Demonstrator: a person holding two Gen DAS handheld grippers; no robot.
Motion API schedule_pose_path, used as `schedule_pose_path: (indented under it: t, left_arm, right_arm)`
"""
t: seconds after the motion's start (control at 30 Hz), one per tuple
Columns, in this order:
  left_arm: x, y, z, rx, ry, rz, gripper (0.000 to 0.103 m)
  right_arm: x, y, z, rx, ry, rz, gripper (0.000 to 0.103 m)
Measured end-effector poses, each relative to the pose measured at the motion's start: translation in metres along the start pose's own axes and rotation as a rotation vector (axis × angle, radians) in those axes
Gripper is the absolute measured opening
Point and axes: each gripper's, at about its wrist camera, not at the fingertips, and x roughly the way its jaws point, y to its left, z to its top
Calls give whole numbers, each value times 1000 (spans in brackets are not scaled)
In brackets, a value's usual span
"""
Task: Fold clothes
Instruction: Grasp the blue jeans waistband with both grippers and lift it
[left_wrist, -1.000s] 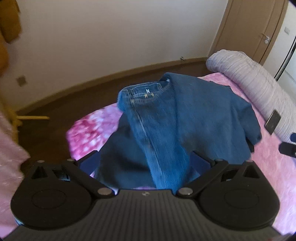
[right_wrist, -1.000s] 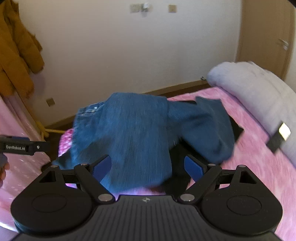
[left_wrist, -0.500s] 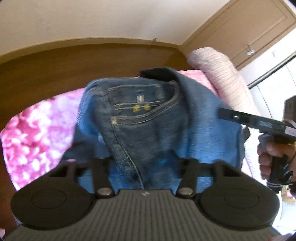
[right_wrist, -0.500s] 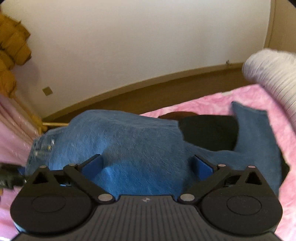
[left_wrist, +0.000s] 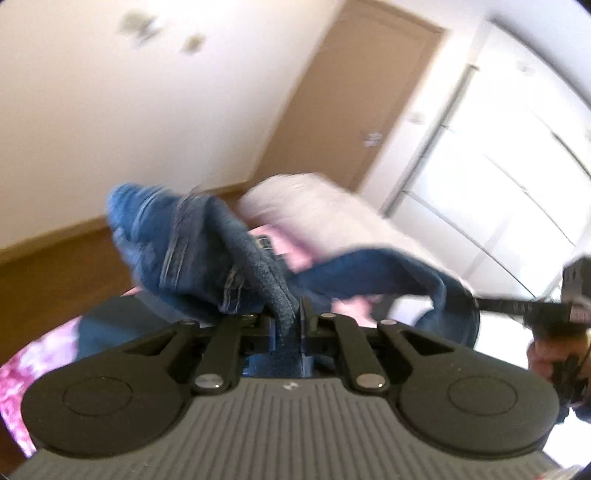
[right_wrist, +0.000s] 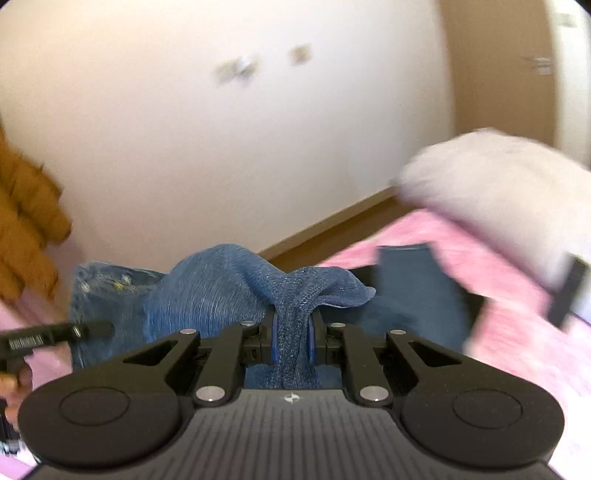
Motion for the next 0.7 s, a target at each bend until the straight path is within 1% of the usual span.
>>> schedule_pose_path:
  t: [0.1,0.17,0.23,0.27,0.3,0.33,0.37,0.4,0.43,0.47,0.5,0.53,0.57,0.6,0.63,0.67,0.7]
  left_arm:
    - [-22,-70,-7,88,-19,-66,7]
    - [-36,-122,-20,139,-19,-111,7]
    - [-46,-171,-40,173,-2,-152,7]
    - [-49,-192,-52,173,15,-171,7]
    - [-51,-213,-65,170,35,-190,7]
    - [-51,-231,-81,158,68,-204,7]
    - [-50,-248,-94,151,102,-204,7]
    - [-48,-263,-108,146,139,-204,7]
    - [-43,-273,-126,153,186,-203,6]
    - [-38,-284,-143,160,233,-202,6]
    - [-32,-293,-161,171,278,-201,6]
    - [-25,-297,-176,187,318,-202,6]
    - [-21,-299,-187,182,354,-211,6]
    - [-17,-301,-195,173,386,-219,6]
    - [-15,-300,-198,151,403,-229,6]
    - [-18,-298,-200,145,407,-238,6]
    - [-17,-297,-193,154,406,-246,6]
  right_arm:
    - [-106,-32,-48,63,-63,-108,14]
    - [-171,-48,-90,94,-90,-180,15]
    - [-223,-63,-132,149,-89,-230,17]
    - [-249,-72,-159,184,-66,-256,19]
    - [-265,-79,-181,216,-39,-275,30]
    - [-273,-89,-204,248,20,-304,38]
    - [-282,-100,-228,281,79,-334,62]
    - [-291,-111,-252,312,138,-363,68]
    - [-301,-117,-274,327,169,-415,68]
    - [-306,-122,-286,350,183,-432,68]
    - [-312,-125,-299,375,195,-428,68]
    - [-313,-125,-304,391,198,-413,68]
    - [-314,-124,-309,407,201,-399,68]
    - [-315,-124,-314,423,204,-384,69]
    - [-310,-116,-314,412,198,-344,72]
    - [-304,-105,-313,380,196,-295,80]
    - [-297,-94,-312,346,194,-246,88]
